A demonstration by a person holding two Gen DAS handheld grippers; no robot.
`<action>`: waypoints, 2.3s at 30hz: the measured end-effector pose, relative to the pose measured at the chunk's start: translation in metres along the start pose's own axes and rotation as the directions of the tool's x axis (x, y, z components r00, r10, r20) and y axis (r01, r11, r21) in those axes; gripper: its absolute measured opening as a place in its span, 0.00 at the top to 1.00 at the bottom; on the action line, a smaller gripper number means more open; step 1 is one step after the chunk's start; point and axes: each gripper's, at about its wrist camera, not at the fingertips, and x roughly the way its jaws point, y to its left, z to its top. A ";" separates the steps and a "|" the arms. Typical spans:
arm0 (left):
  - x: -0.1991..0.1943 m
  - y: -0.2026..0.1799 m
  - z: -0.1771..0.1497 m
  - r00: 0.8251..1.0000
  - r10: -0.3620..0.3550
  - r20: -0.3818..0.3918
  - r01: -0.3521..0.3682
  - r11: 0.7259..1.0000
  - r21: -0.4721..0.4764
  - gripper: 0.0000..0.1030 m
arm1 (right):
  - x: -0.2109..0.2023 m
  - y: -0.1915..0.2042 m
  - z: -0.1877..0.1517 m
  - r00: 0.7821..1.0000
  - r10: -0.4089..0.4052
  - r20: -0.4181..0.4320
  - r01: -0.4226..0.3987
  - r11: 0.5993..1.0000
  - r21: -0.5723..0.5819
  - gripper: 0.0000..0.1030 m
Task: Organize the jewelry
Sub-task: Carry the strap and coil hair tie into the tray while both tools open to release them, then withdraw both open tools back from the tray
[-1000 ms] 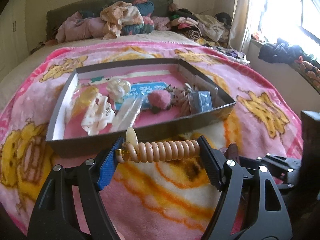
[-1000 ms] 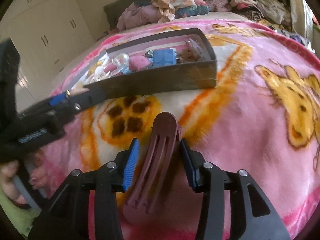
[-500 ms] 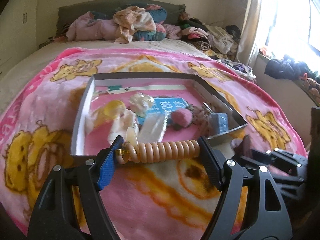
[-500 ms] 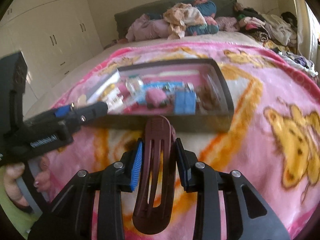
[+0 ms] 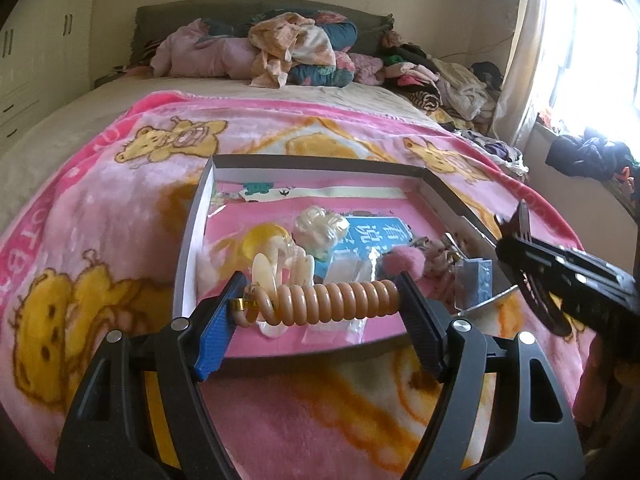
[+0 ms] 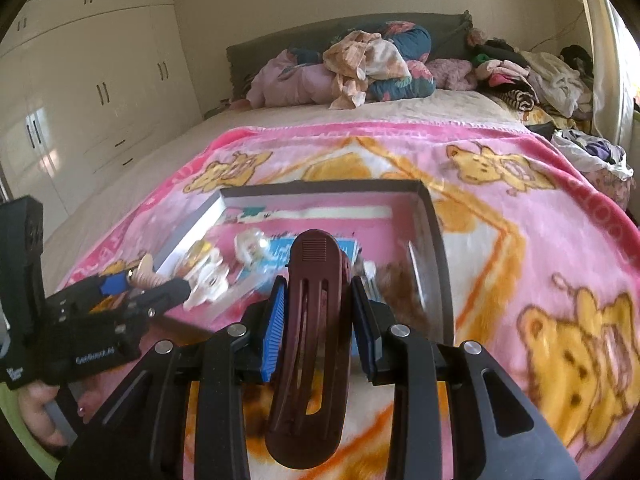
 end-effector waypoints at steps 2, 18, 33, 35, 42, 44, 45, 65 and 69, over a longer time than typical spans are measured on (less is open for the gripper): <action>0.004 0.000 0.002 1.000 0.002 -0.003 -0.002 1.000 0.002 0.36 | 0.007 -0.005 0.008 1.000 -0.006 -0.002 0.006 1.000 -0.001 0.71; 0.032 -0.012 0.014 1.000 0.000 -0.015 0.001 0.999 0.040 0.36 | 0.052 -0.031 0.034 0.998 -0.029 -0.052 0.029 1.000 -0.006 0.71; 0.046 -0.016 0.011 0.999 0.006 -0.040 -0.003 0.998 0.064 0.34 | 0.074 -0.034 0.020 0.992 -0.013 -0.125 0.012 1.000 -0.007 0.70; 0.046 -0.016 0.010 0.999 0.011 -0.043 -0.009 0.998 0.066 0.34 | 0.070 -0.036 0.017 0.993 -0.006 -0.118 0.007 1.000 0.004 0.68; 0.036 -0.017 0.009 1.000 0.021 -0.020 -0.020 0.997 0.071 0.25 | 0.042 -0.040 0.010 0.998 -0.010 -0.064 0.011 1.000 0.027 0.51; 0.031 -0.017 0.009 1.000 0.023 -0.010 -0.022 0.998 0.067 0.24 | 0.029 -0.039 0.006 0.999 -0.011 -0.031 0.012 0.999 0.030 0.45; 0.027 -0.017 0.008 1.000 0.026 -0.004 -0.026 0.998 0.064 0.23 | 0.023 -0.037 0.004 1.000 -0.011 -0.015 0.011 1.000 0.028 0.40; -0.052 -0.012 -0.006 0.995 0.041 0.094 -0.045 0.998 0.039 0.11 | -0.077 0.011 -0.046 0.982 -0.055 0.182 0.065 0.997 -0.046 0.06; -0.062 -0.010 -0.013 0.995 0.038 0.089 -0.041 0.998 0.038 0.11 | -0.083 0.016 -0.056 0.982 -0.060 0.180 0.068 0.997 -0.039 0.06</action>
